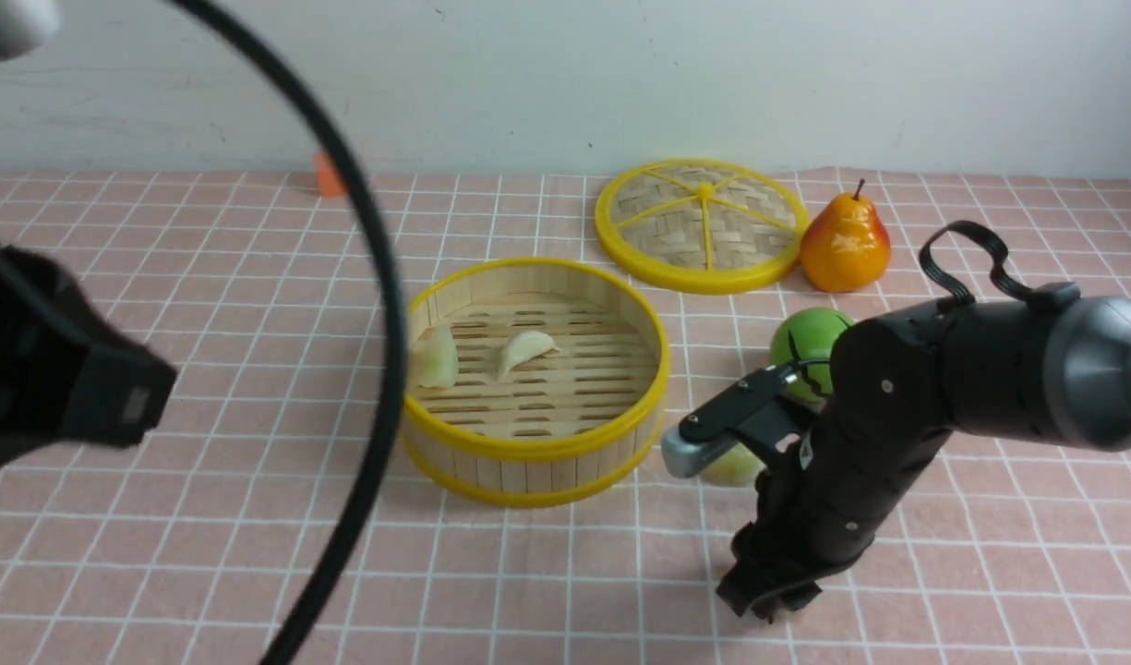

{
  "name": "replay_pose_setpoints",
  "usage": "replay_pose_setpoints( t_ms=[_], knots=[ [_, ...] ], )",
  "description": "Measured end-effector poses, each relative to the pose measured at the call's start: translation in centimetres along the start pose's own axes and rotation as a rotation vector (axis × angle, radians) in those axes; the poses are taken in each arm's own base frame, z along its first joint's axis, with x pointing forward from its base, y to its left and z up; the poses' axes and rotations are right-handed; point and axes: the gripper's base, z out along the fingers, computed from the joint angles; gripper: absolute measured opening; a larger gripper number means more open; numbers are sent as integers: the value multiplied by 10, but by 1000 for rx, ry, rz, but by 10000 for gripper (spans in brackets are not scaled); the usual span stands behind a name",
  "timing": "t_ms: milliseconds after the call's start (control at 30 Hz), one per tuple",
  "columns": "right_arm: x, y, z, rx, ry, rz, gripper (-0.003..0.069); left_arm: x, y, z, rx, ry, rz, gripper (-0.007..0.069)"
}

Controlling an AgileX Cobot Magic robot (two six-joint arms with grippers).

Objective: Put the dumplings into the steamer on the table with the pink tablecloth.
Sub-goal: 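Reach for and grasp a dumpling lying on the table beside the steamer, then place the dumpling in the bamboo steamer basket with the right gripper, then reach for and grasp a dumpling lying on the table beside the steamer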

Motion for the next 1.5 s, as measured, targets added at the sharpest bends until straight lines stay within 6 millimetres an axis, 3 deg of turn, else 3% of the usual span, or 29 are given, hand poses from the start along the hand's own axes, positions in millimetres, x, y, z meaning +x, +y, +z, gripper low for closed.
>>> replay_pose_setpoints(
  t_ms=[33, 200, 333, 500, 600, 633, 767, 867, 900, 1000, 1133, 1233, 1333, 1367, 1467, 1500],
  knots=[
    [-1, 0, 0, 1, -5, 1, 244, 8, 3, -4, 2, -6, -5, -14],
    [-4, 0, -3, 2, -9, -2, 248, 44, 14, -24, 18, -61, -16, -14],
    [-21, 3, -22, -8, -23, -20, 248, 67, 23, -39, 23, -117, -34, -14],
    [-69, 23, -75, -18, -161, -89, 248, 81, 31, -52, 6, -183, -34, -14],
    [-109, 48, -105, -32, -298, -157, 248, 84, 34, -55, -13, -201, -31, -14],
    [-109, 49, -103, -34, -293, -159, 248, 84, 34, -55, -13, -201, -31, -14],
    [-149, 69, -86, -56, -350, -175, 248, 84, 35, -54, -19, -202, -30, -14],
    [-163, 71, -61, -61, -336, -166, 248, 84, 35, -54, -19, -201, -30, -14],
    [-171, 71, -44, -57, -329, -160, 248, 85, 35, -54, -23, -192, -30, -14],
    [-180, 68, -11, -54, -295, -123, 248, 86, 36, -54, -31, -177, -26, -14],
    [-181, 65, 20, -42, -250, -78, 248, 85, 37, -54, -50, -183, -22, -14],
    [-181, 65, 22, -37, -251, -65, 279, 85, 39, -54, -65, -188, -17, -14],
    [-181, 64, 18, -23, -232, -66, 421, 85, 40, -54, -76, -192, -15, -14],
    [-182, 64, 17, -22, -233, -67, 430, 85, 40, -54, -77, -192, -14, -14],
    [-184, 64, -17, 7, -208, -88, 597, 85, 40, -54, -80, -193, -14, -14],
    [-184, 64, -30, 14, -208, -92, 615, 85, 40, -54, -80, -193, -13, -14]
  ],
)
